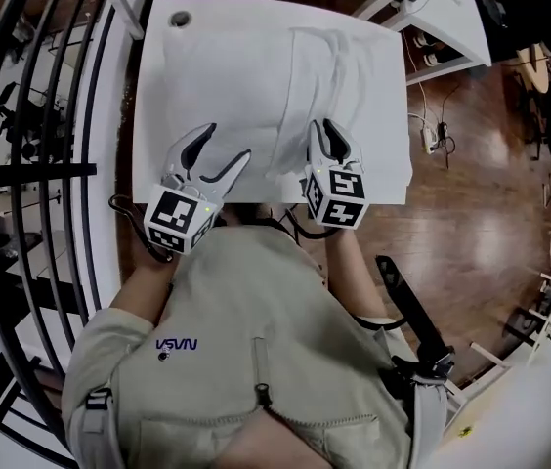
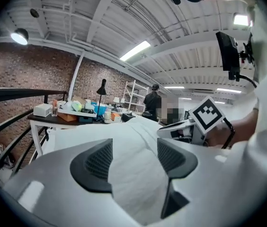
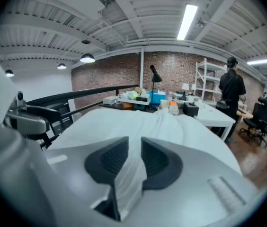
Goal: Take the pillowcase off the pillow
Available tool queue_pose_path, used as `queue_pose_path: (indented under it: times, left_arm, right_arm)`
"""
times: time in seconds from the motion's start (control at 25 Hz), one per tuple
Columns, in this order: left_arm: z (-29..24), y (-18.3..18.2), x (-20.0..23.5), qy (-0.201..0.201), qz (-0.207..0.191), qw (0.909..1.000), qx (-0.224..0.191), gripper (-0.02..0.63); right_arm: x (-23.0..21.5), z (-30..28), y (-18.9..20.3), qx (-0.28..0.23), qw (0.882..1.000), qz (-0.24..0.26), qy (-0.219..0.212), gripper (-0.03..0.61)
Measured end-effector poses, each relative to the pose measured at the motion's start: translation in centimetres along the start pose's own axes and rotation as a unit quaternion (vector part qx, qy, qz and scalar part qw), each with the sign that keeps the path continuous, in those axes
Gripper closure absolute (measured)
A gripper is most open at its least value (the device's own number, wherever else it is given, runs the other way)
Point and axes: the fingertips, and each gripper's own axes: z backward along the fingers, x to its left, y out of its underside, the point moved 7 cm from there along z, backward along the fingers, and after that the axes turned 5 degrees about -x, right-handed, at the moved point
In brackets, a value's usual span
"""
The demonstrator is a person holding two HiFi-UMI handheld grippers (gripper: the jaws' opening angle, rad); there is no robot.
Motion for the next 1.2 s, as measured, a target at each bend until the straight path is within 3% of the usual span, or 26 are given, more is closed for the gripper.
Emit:
queue_pose_path:
  times: [0.24, 0.52, 0.88, 1.08, 1.2]
  left_arm:
    - [-0.6, 3.6, -4.5, -0.024, -0.016, 0.9967, 0.076, 0.339]
    - [-1.2, 6.6, -6.3, -0.109, -0.042, 0.9850, 0.127, 0.339]
    - [-2.2, 10.5, -4.4, -0.094, -0.074, 0.9744, 0.191, 0.324]
    - [-3.2, 10.5, -3.6, -0.062, -0.097, 0.9744, 0.193, 0.473]
    - [-2.9, 9.8, -3.7, -0.045, -0.094, 0.9784, 0.179, 0.542]
  right_arm:
    - [0.8, 2.2, 2.6, -0.004, 0.998, 0.004, -0.065, 0.495]
    - [2.0, 4.2, 5.9, 0.011, 0.986, 0.029, -0.166, 0.462]
    - [4.2, 3.8, 9.0, 0.088, 0.984, 0.015, -0.157, 0.391]
    - [6.1, 2.4, 10.3, 0.115, 0.982, 0.016, -0.148, 0.356]
    - [7.1, 1.2, 10.2, 0.110, 0.985, 0.048, -0.123, 0.350]
